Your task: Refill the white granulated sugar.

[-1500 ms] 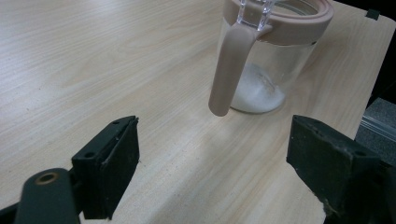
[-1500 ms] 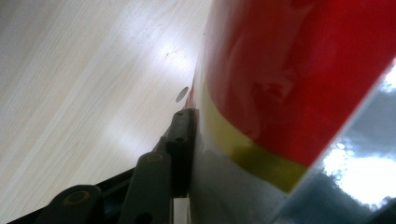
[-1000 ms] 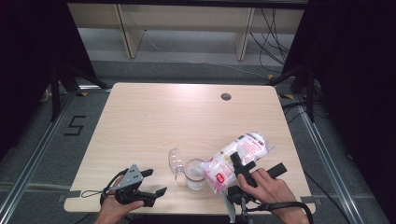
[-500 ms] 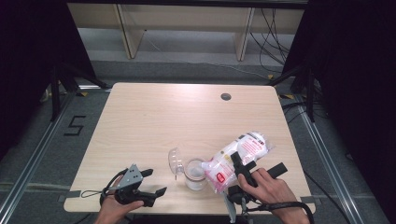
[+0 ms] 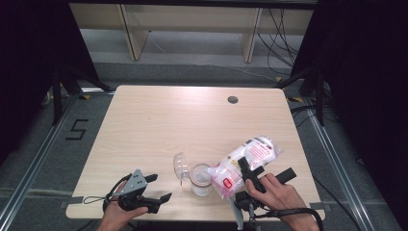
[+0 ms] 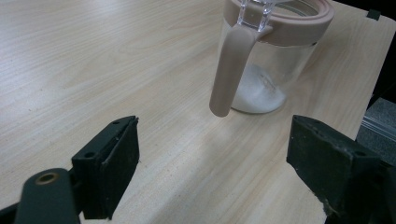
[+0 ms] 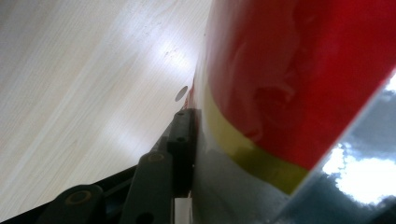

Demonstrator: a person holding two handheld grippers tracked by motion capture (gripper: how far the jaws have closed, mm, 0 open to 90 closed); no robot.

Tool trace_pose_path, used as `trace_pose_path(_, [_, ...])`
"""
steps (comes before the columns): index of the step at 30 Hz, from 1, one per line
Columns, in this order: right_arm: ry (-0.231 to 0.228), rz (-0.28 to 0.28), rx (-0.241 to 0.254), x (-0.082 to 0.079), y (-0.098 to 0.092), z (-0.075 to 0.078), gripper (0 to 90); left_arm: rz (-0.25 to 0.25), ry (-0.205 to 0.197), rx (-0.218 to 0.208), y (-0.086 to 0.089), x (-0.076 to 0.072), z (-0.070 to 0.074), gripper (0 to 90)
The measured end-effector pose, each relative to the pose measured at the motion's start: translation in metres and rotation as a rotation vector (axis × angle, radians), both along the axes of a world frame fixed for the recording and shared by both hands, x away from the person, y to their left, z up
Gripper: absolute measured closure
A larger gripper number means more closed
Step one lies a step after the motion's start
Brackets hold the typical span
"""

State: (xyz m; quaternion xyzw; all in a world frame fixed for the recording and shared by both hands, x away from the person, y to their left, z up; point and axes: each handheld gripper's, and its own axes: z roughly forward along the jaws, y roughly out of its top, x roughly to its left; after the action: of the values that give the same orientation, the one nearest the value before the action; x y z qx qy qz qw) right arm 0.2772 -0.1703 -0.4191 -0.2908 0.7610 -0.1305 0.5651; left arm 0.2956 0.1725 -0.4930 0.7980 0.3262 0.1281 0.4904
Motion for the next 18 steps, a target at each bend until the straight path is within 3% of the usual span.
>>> trace_pose_path(3, [-0.001, 0.001, 0.003, 0.0, -0.0004, 0.0003, 67.4, 0.0, 0.001, 0.002, -0.0001, 0.0, 0.0, 16.6])
trace_pose_path(4, [-0.006, 0.021, -0.02, 0.0014, 0.0, 0.0016, 67.3, 0.0, -0.001, 0.006, 0.0002, 0.0001, 0.0, 16.6])
trace_pose_path(13, [-0.004, 0.027, -0.016, 0.0015, 0.0, 0.002, 67.5, 0.0, -0.001, 0.006, 0.0003, 0.0001, 0.0001, 16.6])
trace_pose_path(14, [-0.001, 0.002, 0.008, -0.0001, -0.0004, 0.0001, 67.5, 0.0, -0.001, 0.006, 0.0003, 0.0001, 0.0001, 16.6])
trace_pose_path(15, [-0.002, 0.022, -0.016, 0.0015, 0.0, 0.0017, 67.5, 0.0, -0.001, 0.006, 0.0003, 0.0002, 0.0001, 16.6])
trace_pose_path(18, [-0.001, 0.025, -0.016, 0.0018, -0.0005, 0.0019, 67.6, 0.0, -0.001, 0.005, 0.0002, 0.0001, 0.0001, 16.6])
